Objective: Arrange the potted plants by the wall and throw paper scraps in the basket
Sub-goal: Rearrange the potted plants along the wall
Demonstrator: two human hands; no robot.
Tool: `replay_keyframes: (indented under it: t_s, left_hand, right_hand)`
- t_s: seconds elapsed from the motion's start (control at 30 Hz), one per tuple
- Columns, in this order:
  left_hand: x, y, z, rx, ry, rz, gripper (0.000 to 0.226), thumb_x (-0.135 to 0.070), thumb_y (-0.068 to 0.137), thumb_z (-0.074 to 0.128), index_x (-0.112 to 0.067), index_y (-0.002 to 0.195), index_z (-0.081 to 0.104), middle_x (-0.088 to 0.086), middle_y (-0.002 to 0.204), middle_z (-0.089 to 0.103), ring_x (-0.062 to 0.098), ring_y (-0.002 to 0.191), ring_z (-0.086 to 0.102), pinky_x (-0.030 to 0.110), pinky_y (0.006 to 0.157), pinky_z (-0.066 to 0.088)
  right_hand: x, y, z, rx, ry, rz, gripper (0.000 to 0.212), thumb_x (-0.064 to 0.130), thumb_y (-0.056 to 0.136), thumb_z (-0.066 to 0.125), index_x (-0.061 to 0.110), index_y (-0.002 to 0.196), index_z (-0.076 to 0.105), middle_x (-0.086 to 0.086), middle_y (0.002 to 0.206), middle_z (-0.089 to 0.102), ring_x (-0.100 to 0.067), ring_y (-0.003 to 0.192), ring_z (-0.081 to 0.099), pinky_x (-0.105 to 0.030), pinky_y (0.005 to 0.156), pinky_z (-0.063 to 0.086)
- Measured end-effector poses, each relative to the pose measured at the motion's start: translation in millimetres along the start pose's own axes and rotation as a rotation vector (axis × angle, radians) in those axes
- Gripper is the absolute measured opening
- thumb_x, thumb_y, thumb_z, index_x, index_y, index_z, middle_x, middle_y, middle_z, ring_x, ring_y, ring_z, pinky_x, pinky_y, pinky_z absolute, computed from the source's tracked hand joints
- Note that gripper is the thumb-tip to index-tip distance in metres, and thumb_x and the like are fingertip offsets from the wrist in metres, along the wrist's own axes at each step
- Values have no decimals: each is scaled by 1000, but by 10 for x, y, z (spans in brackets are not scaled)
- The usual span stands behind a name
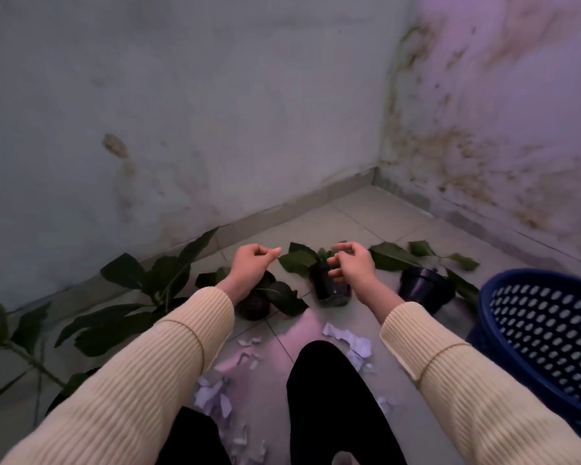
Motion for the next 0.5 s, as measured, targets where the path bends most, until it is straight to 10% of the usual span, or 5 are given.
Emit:
replay_keyframes:
  t_s: [0.5]
  left_hand:
    - [135, 228, 889, 164, -86, -94, 24, -32, 94, 54, -12, 82, 61, 7, 95, 64, 19, 88, 57, 37, 89, 50]
  right_hand:
    - [-507, 180, -860, -181, 11, 88, 17, 8, 96, 39, 14, 104, 53, -6, 84, 63, -18, 57, 56, -29, 53, 48]
Point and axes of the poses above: each hand's wrist, its own y-axis towards the middle knuckle, its own z-axis out of the palm, x = y × z, the point moved 8 cm from there along y, towards the middle knuckle
